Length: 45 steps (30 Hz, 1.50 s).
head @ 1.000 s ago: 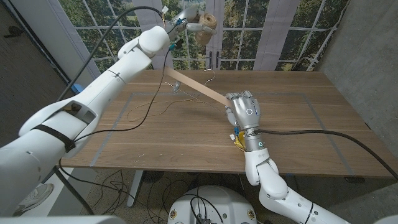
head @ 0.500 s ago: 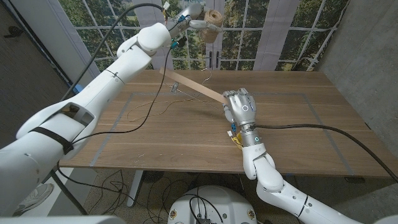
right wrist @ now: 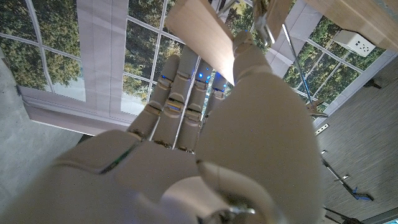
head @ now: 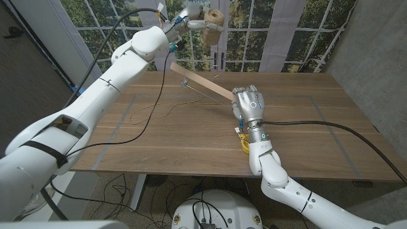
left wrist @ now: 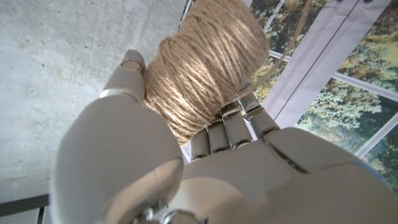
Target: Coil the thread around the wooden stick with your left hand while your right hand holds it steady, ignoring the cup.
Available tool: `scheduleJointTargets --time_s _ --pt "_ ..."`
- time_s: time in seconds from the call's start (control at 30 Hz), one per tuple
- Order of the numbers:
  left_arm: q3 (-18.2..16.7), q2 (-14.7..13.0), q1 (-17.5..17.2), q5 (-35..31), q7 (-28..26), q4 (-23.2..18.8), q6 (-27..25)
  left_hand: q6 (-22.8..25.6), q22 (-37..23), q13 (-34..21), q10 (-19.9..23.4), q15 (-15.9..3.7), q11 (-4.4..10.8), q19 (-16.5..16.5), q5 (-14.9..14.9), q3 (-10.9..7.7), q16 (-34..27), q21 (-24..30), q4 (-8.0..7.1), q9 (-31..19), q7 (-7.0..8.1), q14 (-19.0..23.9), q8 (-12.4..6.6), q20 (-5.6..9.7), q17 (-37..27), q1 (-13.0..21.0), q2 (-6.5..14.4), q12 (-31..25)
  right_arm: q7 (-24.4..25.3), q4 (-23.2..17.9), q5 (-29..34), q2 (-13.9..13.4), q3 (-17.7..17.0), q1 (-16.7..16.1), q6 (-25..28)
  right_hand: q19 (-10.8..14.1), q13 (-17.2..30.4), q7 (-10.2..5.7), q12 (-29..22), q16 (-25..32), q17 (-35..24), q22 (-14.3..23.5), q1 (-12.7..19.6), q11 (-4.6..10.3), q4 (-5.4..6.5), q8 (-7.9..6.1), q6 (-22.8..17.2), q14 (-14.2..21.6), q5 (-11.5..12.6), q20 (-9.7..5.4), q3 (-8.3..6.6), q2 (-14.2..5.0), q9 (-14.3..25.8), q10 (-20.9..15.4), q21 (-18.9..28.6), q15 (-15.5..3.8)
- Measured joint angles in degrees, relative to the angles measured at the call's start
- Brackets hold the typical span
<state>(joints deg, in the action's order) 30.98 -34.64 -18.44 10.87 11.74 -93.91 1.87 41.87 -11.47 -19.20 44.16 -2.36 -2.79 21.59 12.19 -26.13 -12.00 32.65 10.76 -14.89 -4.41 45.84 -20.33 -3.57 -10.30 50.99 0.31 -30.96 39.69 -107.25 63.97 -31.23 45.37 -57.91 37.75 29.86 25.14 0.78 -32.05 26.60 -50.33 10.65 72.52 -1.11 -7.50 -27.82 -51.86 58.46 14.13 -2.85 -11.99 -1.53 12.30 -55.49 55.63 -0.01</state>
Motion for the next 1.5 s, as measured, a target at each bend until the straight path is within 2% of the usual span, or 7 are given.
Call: scheduleJointTargets --time_s 0.43,0.93,1.2,1.5 --pt "-1.23 -1.81 -2.94 6.07 2.68 -3.33 -0.47 0.02 0.0 0.0 0.08 0.12 -0.08 0.0 0.0 -0.23 0.0 0.42 0.23 -0.01 -0.02 0.12 0.19 0.0 0.0 0.0 0.0 0.0 0.0 0.75 -0.86 0.25 -0.23 1.53 1.86 -0.34 -0.06 0.0 0.42 -0.33 -0.32 -0.02 -0.02 0.22 0.08 0.04 0.0 -0.01 0.06 0.12 0.07 -0.02 0.0 -0.22 0.5 -0.01" --pt "-1.85 -4.83 -6.79 5.8 2.68 -8.6 -0.3 0.03 0.0 -0.01 0.1 0.19 -0.1 -0.33 -0.34 -0.23 0.02 0.63 0.23 -0.02 -0.03 0.19 0.45 0.31 0.18 0.0 0.0 0.0 2.77 0.75 -3.25 0.89 -1.74 1.45 4.48 -0.3 0.2 0.0 0.63 -0.83 -0.75 -0.02 -0.06 0.31 0.09 0.19 0.0 0.3 0.07 0.1 0.08 -0.06 0.0 -0.31 1.16 -0.09" --pt "-3.02 -4.83 -10.4 7.28 1.03 -9.4 3.46 0.05 0.0 -0.01 0.1 0.19 -0.1 -0.33 -0.55 -0.23 0.03 0.63 0.23 0.0 -0.05 0.2 0.66 0.31 0.18 0.0 0.0 0.06 4.86 1.08 -5.01 1.86 -2.7 1.38 5.57 -0.6 0.0 0.05 0.68 -0.89 -1.18 -0.01 -0.06 0.01 0.13 0.03 -0.05 0.3 0.07 0.19 0.12 -0.06 0.0 -0.64 1.41 -0.09" --pt "-3.15 -3.55 -13.61 10.66 2.35 -7.7 8.36 0.23 0.0 -0.37 0.28 0.2 -0.28 -0.33 -0.55 -0.23 0.06 0.84 0.22 -0.02 -0.23 0.2 0.65 0.3 0.18 0.0 0.0 0.4 6.8 2.23 -6.9 2.99 -2.81 2.38 6.31 -0.6 0.11 0.23 0.85 -1.11 -1.18 -0.27 -0.06 0.19 0.16 0.04 -0.24 0.3 0.07 0.19 0.15 -0.06 0.0 -0.83 1.82 -0.1"
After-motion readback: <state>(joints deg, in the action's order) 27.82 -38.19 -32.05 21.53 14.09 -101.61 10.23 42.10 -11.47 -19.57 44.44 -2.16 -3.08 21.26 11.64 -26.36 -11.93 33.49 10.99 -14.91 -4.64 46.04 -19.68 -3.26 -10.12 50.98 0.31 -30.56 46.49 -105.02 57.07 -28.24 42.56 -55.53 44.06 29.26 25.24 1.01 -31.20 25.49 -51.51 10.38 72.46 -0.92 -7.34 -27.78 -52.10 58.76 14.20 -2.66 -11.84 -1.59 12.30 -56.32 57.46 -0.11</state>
